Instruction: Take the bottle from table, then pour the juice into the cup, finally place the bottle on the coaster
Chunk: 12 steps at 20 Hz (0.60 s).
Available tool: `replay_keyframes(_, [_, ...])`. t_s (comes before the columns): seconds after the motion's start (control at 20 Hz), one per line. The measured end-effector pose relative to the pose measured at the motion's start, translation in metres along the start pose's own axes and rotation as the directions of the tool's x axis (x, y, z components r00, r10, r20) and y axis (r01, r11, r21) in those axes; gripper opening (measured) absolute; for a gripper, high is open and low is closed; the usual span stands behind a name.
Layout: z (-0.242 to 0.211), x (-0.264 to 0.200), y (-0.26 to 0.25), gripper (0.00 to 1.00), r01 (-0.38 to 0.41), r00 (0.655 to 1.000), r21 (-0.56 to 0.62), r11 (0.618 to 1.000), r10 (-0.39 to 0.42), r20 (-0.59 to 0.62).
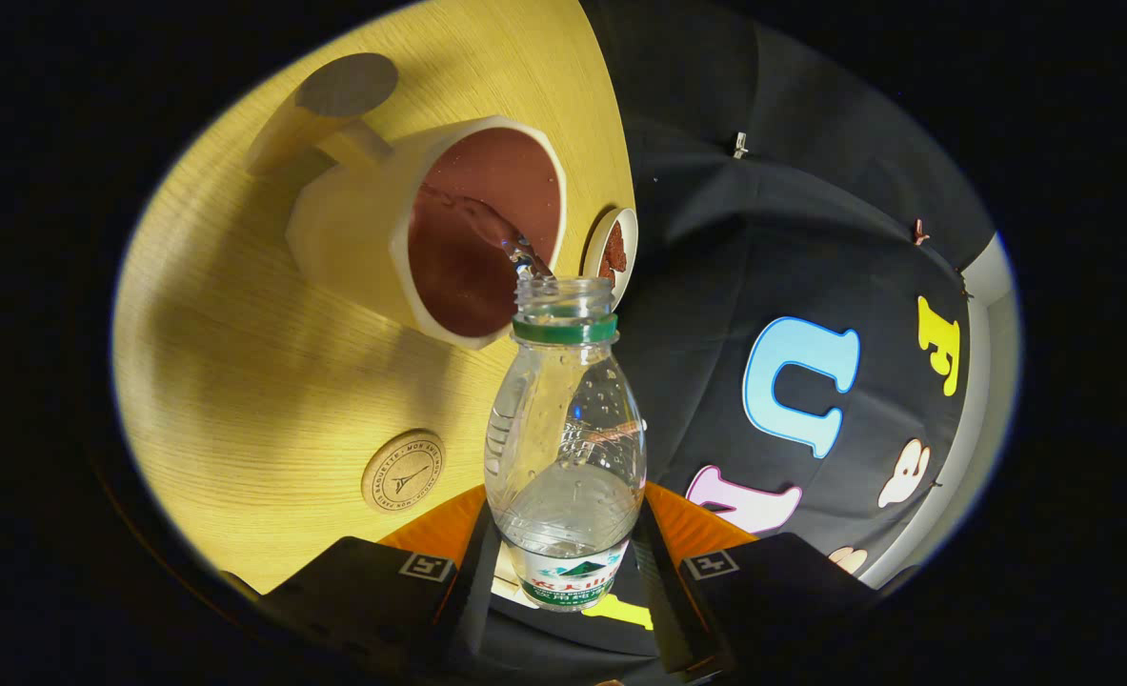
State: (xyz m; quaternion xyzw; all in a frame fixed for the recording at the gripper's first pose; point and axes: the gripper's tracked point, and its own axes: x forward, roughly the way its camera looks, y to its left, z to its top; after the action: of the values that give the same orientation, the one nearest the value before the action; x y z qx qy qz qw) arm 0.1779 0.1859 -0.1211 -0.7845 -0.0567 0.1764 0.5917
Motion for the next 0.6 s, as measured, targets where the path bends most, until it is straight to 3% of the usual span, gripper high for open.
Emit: replay_keyframes(0.6, [0.001, 0.001, -0.019, 0.72, 0.065, 0.997, -0.108, 0.992, -0.06, 0.049])
